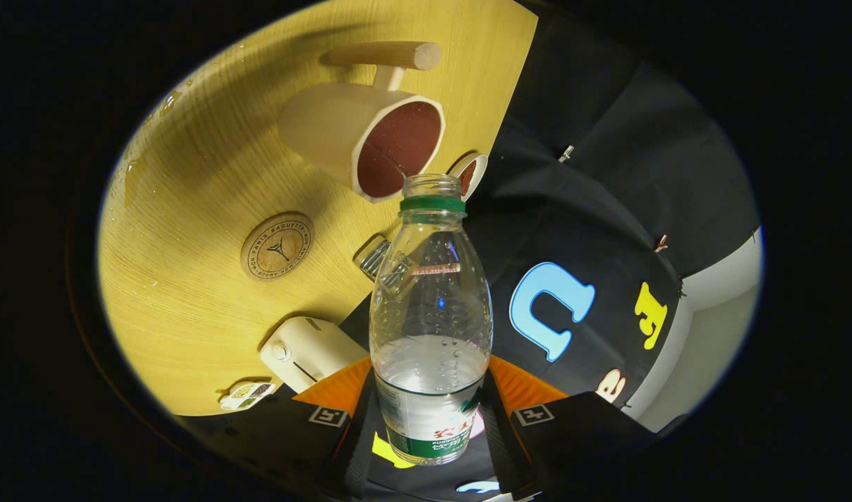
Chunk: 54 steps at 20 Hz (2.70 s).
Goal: Take the bottle from table, then pour the juice into the cup, finally place the bottle on the coaster
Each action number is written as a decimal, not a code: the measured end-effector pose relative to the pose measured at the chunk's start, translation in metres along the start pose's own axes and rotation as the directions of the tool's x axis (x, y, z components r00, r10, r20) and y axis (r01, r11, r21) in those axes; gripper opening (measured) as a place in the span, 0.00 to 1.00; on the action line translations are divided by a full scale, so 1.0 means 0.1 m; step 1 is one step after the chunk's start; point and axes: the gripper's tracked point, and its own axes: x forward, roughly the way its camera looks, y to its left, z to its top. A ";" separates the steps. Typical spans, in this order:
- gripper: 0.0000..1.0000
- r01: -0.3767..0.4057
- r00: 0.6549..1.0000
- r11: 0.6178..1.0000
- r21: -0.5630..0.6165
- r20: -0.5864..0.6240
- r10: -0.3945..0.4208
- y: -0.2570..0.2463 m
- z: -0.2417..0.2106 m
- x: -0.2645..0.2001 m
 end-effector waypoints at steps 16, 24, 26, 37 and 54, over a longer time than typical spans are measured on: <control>0.71 -0.046 0.999 0.761 0.647 0.023 0.041 0.34 0.07 -0.13; 0.72 -0.060 0.996 0.335 0.940 0.081 -0.049 0.30 0.06 -0.20; 0.72 -0.070 0.993 0.158 0.985 0.083 -0.081 0.22 0.02 -0.21; 0.72 -0.215 0.952 -0.450 0.866 0.083 -0.296 -0.06 -0.40 -0.25; 0.76 -0.300 0.934 -0.528 0.794 0.133 -0.331 0.30 -0.08 0.56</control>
